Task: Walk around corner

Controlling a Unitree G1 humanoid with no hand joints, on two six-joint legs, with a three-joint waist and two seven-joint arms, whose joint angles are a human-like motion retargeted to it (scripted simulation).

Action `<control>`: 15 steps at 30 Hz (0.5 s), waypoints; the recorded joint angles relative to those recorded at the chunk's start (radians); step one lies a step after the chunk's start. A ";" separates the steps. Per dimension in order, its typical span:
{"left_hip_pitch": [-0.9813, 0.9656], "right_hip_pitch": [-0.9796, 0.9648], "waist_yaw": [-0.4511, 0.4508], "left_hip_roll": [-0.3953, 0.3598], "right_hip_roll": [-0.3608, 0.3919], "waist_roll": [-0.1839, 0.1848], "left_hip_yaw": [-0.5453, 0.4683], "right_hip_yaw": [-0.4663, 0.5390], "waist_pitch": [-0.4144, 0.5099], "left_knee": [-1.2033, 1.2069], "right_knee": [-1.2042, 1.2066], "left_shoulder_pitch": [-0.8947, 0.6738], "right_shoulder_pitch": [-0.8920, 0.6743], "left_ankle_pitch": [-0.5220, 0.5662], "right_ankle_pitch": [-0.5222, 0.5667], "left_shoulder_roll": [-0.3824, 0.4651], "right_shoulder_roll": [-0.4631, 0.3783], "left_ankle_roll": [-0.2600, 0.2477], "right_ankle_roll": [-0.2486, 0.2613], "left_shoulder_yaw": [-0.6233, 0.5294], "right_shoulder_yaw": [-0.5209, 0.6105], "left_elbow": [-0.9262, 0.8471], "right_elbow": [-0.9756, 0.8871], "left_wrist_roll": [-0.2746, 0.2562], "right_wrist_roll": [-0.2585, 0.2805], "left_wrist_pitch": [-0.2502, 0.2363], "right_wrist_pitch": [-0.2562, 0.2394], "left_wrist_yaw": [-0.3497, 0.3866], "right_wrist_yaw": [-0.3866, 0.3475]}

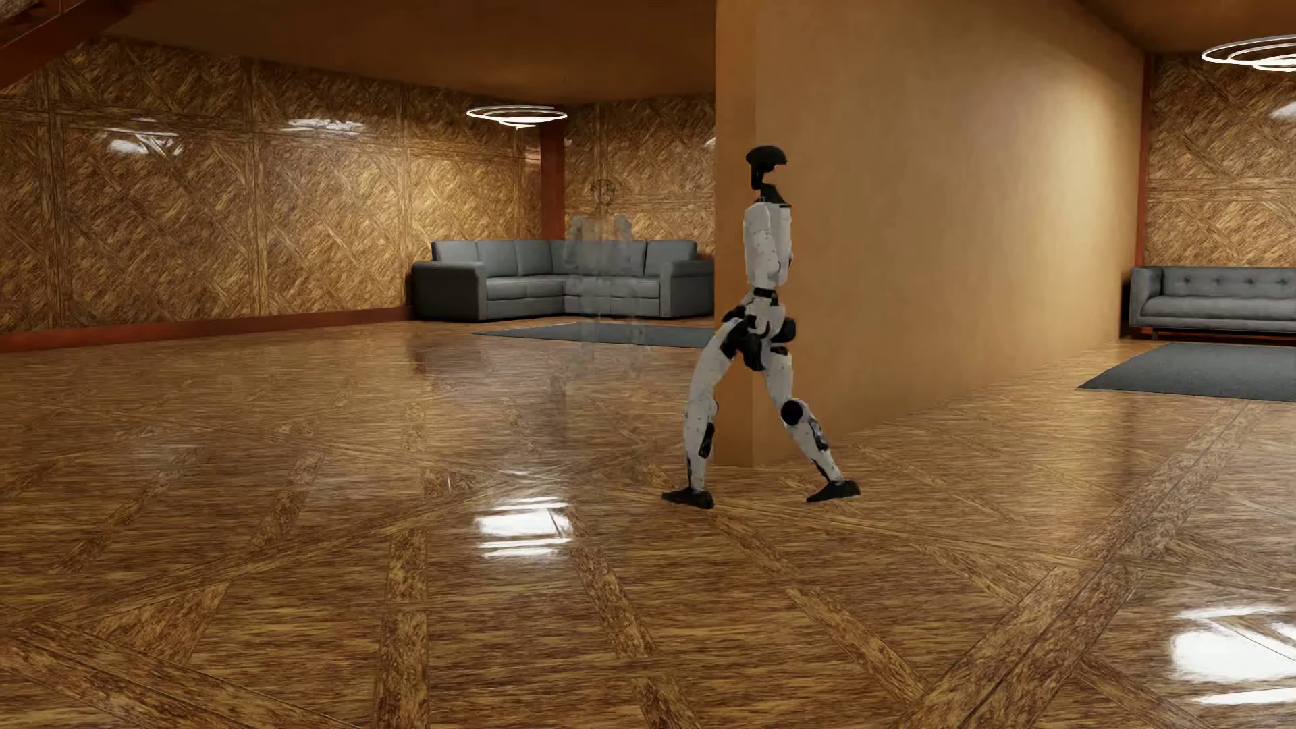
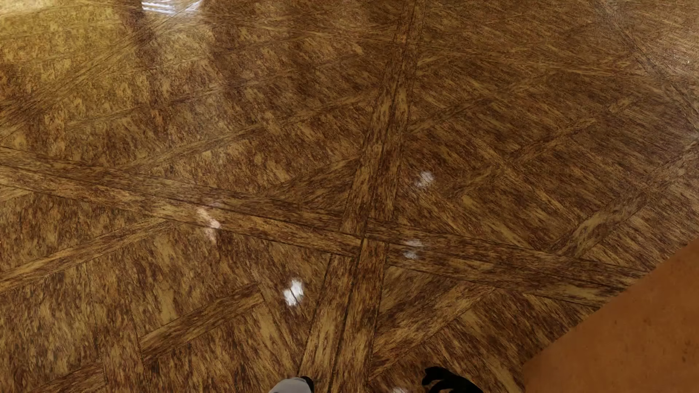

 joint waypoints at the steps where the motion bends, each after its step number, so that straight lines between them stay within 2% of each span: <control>1: -0.019 0.048 0.029 -0.029 -0.030 -0.016 0.000 0.000 0.014 0.093 0.036 -0.008 0.021 0.008 0.054 0.003 -0.002 0.000 0.000 -0.019 -0.058 0.013 -0.030 0.000 0.000 0.000 0.000 0.000 0.000; 2: -0.044 0.038 0.049 -0.048 -0.059 -0.034 0.000 0.000 -0.004 0.184 0.132 -0.007 0.041 0.066 0.176 0.002 0.015 0.000 0.000 -0.025 -0.087 0.032 -0.016 0.000 0.000 0.000 0.000 0.000 0.000; 3: -0.014 0.008 0.057 -0.100 -0.108 -0.070 0.000 0.000 0.003 0.272 0.307 -0.010 0.074 0.032 0.386 0.001 0.049 0.000 0.000 -0.024 -0.100 0.060 0.017 0.000 0.000 0.000 0.000 0.000 0.000; 4: 0.019 -0.109 0.034 -0.134 -0.101 -0.066 0.000 0.000 0.001 0.287 0.566 -0.024 0.104 -0.023 0.563 -0.006 0.061 0.000 0.000 -0.007 -0.087 0.069 0.032 0.000 0.000 0.000 0.000 0.000 0.000; 5: 0.089 -0.230 0.013 -0.178 -0.122 -0.074 0.000 0.000 0.022 0.279 0.835 -0.027 0.115 -0.075 0.569 -0.013 0.075 0.000 0.000 0.026 -0.061 0.048 0.054 0.000 0.000 0.000 0.000 0.000 0.000; 6: 0.186 -0.349 -0.024 -0.169 -0.119 -0.060 0.000 0.000 0.041 0.243 0.991 -0.043 0.115 -0.099 0.502 -0.012 0.074 0.000 0.000 0.015 0.015 0.018 0.071 0.000 0.000 0.000 0.000 0.000 0.000; 7: 0.268 -0.457 -0.083 -0.146 -0.089 -0.028 0.000 0.000 0.042 0.203 1.010 -0.050 0.139 -0.109 0.484 -0.015 0.097 0.000 0.000 0.020 0.013 -0.024 0.100 0.000 0.000 0.000 0.000 0.000 0.000; 8: 0.335 -0.547 -0.156 -0.142 -0.083 -0.001 0.000 0.000 0.053 0.162 0.914 -0.072 0.189 -0.123 0.516 -0.012 0.071 0.000 0.000 0.009 0.036 -0.068 0.033 0.000 0.000 0.000 0.000 0.000 0.000; 9: 0.420 -0.598 -0.206 -0.118 -0.068 0.010 0.000 0.000 0.064 0.127 0.711 -0.092 0.193 -0.137 0.609 0.002 0.088 0.000 0.000 0.005 0.094 -0.105 0.128 0.000 0.000 0.000 0.000 0.000 0.000; 10: 0.476 -0.661 -0.255 -0.119 -0.069 0.017 0.000 0.000 0.050 0.084 0.476 -0.103 0.224 -0.154 0.667 0.004 0.098 0.000 0.000 0.031 0.053 -0.151 0.155 0.000 0.000 0.000 0.000 0.000 0.000; 11: 0.562 -0.673 -0.284 -0.115 -0.058 0.021 0.000 0.000 0.041 0.043 0.225 -0.110 0.248 -0.185 0.576 0.012 0.098 0.000 0.000 0.047 0.045 -0.189 0.183 0.000 0.000 0.000 0.000 0.000 0.000; 12: 0.625 -0.669 -0.299 -0.135 -0.048 0.008 0.000 0.000 0.024 0.010 0.110 -0.123 0.265 -0.226 0.176 0.024 0.092 0.000 0.000 0.082 0.075 -0.227 0.188 0.000 0.000 0.000 0.000 0.000 0.000; 13: 0.660 -0.690 -0.309 -0.140 -0.057 0.002 0.000 0.000 -0.003 0.008 -0.278 -0.127 0.288 -0.286 0.484 0.039 0.081 0.000 0.000 0.112 0.097 -0.255 0.187 0.000 0.000 0.000 0.000 0.000 0.000; 14: 0.690 -0.709 -0.321 -0.157 -0.059 -0.008 0.000 0.000 -0.012 0.010 -0.334 -0.134 0.309 -0.326 0.548 0.047 0.076 0.000 0.000 0.139 0.120 -0.256 0.197 0.000 0.000 0.000 0.000 0.000 0.000; 15: 0.722 -0.745 -0.339 -0.153 -0.044 0.005 0.000 0.000 -0.003 0.034 0.053 -0.127 0.318 -0.337 0.163 0.041 0.073 0.000 0.000 0.174 0.138 -0.248 0.210 0.000 0.000 0.000 0.000 0.000 0.000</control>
